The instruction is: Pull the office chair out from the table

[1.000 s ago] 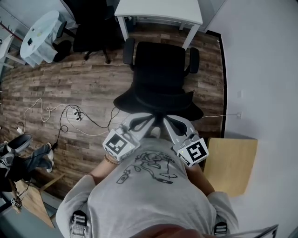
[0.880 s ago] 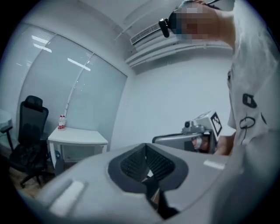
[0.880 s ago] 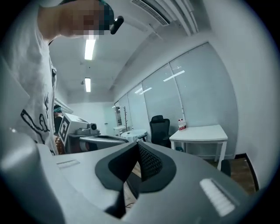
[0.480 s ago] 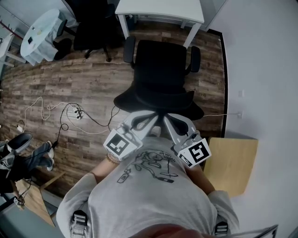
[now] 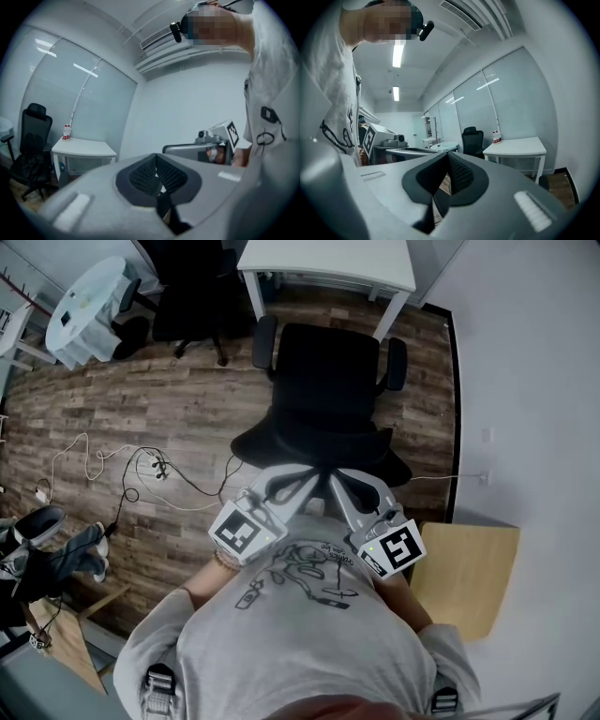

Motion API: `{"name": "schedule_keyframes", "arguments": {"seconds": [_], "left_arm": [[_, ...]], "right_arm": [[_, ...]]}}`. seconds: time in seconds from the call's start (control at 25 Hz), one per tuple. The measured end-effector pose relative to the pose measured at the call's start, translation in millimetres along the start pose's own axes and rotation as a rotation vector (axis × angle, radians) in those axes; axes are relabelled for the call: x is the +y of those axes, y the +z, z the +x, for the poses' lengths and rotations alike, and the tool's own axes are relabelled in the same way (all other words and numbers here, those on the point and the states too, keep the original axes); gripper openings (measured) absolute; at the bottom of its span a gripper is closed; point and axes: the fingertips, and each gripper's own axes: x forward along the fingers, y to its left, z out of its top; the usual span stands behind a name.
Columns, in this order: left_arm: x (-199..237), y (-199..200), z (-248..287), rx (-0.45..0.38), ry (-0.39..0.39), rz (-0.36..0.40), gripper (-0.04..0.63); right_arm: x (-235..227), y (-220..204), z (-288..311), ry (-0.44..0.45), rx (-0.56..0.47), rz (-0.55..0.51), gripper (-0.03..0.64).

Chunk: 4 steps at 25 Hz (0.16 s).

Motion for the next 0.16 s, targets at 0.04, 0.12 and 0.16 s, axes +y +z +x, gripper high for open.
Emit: {"name": "schedule_keyframes", "arguments": {"seconds": [0.04, 0.12, 0.16], "left_arm": [[-0.6, -0.1, -0.2, 0.0, 0.0, 0.001, 0.002], [-1.9, -0.2, 0.3, 0.0, 0.001, 0.004, 0.002], [-2.5, -0.2, 0.6, -0.001, 0.002, 0.006, 0.002]], "right_arm": [[0.3, 0.1, -0.1, 0.001, 0.0, -0.001, 0.006], [-0.3, 0.7, -0.7, 0.003, 0.0, -0.002, 0.006], [-0.8, 1.0, -1.0, 0.003, 0.0, -0.002, 0.006]]}}
